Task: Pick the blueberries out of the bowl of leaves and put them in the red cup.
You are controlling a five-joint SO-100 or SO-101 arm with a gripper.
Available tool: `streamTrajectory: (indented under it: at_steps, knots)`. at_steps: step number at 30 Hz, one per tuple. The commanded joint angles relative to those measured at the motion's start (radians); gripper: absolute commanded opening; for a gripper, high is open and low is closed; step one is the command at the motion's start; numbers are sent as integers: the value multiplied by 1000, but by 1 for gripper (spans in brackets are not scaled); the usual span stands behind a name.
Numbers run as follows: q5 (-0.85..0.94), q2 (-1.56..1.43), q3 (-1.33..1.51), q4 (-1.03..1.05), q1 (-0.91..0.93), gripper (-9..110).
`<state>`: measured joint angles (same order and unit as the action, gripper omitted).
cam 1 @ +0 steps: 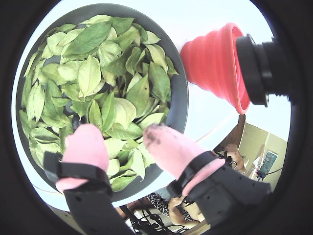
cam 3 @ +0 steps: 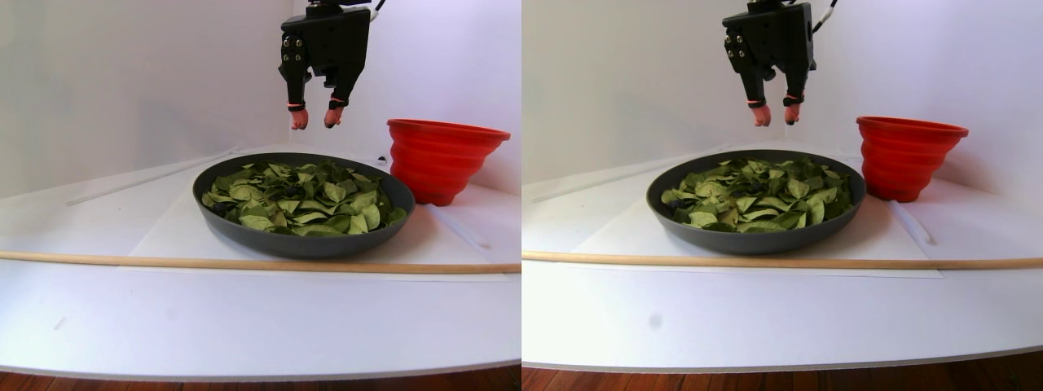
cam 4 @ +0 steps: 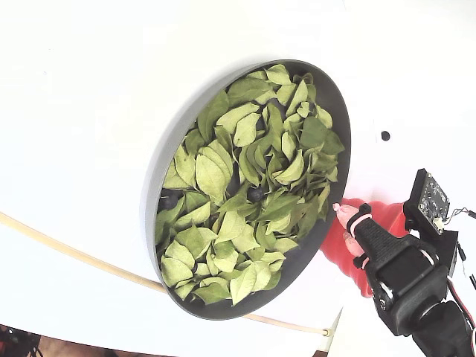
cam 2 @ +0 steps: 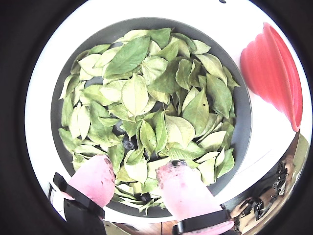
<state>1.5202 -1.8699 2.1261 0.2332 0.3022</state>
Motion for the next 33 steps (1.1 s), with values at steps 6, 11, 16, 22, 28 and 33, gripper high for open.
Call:
streamTrajectory:
  at_steps: [6,11,16,22,28,33]
  knots:
    - [-11,-130,20,3,-21,18]
    - [-20,-123,29,3,-35,18]
    - [-28,-97,34,3,-46,17]
    - [-38,-64,37,-12,-58,17]
    - [-41,-28,51,-48,-69,17]
    - [-46,0,55,-72,-77,17]
